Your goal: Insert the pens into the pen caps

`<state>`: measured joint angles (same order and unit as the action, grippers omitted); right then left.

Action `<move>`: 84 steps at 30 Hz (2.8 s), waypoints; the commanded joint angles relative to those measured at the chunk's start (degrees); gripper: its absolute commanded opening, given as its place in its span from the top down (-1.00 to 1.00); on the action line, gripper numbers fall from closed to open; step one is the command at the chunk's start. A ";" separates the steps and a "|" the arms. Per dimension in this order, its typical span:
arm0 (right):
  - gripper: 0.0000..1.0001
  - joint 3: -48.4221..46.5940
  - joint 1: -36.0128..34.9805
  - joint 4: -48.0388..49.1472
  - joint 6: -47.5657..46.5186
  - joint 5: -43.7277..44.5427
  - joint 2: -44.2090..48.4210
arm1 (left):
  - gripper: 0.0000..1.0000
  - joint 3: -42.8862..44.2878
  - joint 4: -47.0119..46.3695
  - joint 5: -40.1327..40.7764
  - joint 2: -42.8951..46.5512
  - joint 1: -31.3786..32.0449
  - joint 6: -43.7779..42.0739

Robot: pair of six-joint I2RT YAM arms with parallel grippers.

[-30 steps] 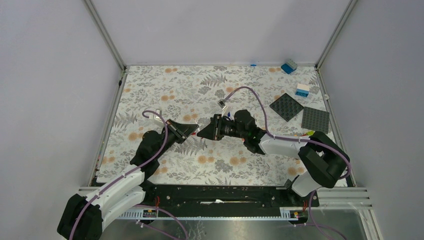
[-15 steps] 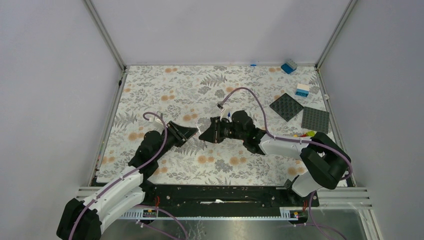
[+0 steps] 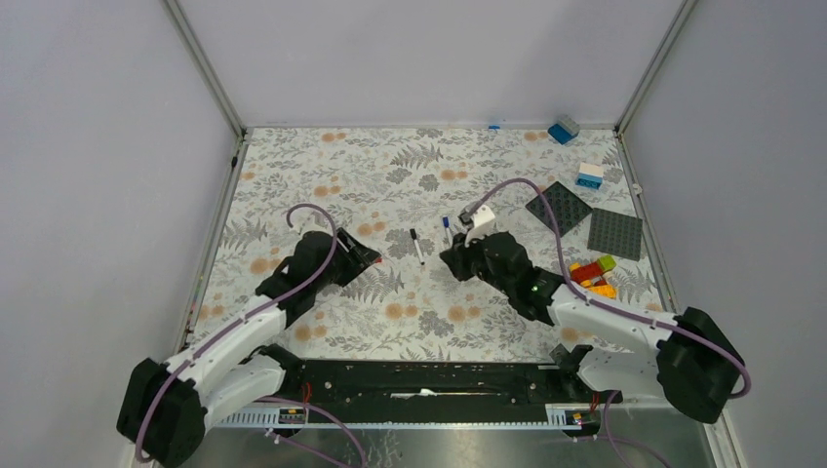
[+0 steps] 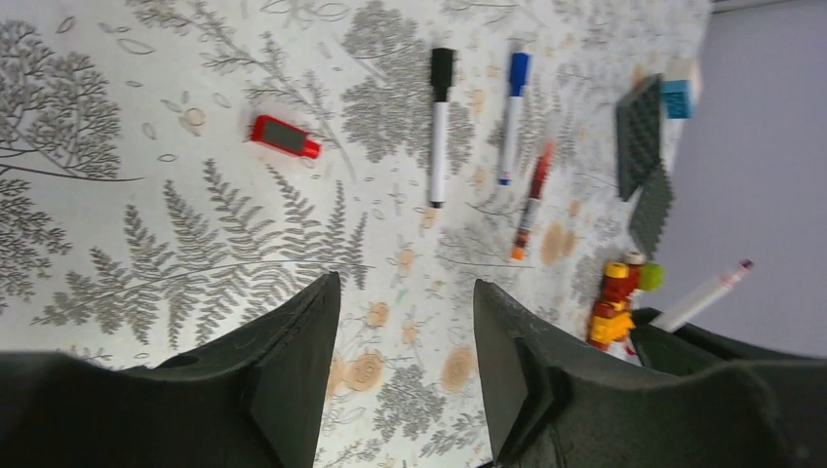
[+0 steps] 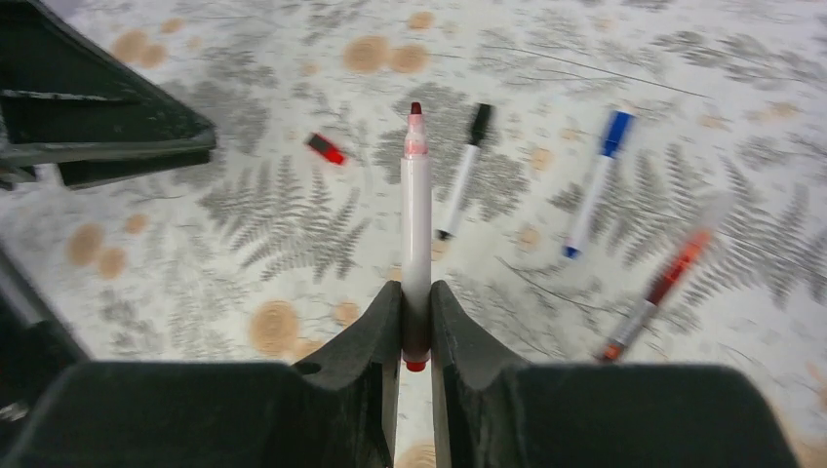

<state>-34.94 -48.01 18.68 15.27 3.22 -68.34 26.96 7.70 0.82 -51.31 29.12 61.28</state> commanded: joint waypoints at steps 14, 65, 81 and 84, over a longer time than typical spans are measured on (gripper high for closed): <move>1.00 13.15 -0.16 5.57 -5.15 19.67 15.23 | -0.08 11.90 -1.26 5.00 -28.82 -0.03 -4.68; 1.00 11.39 -0.16 4.84 -4.74 20.07 11.68 | 0.14 26.25 11.36 12.54 -43.70 1.55 -19.29; 1.00 11.56 -0.14 4.80 -4.70 20.07 11.98 | 0.17 36.27 20.96 16.27 -50.76 3.99 -26.24; 1.00 11.56 -0.16 4.79 -4.67 20.07 12.00 | 0.20 38.03 22.72 17.81 -52.00 4.74 -26.77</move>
<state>-21.67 -48.01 21.28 10.83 21.56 -56.62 61.69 27.24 15.14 -101.60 32.84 36.45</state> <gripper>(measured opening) 0.195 0.411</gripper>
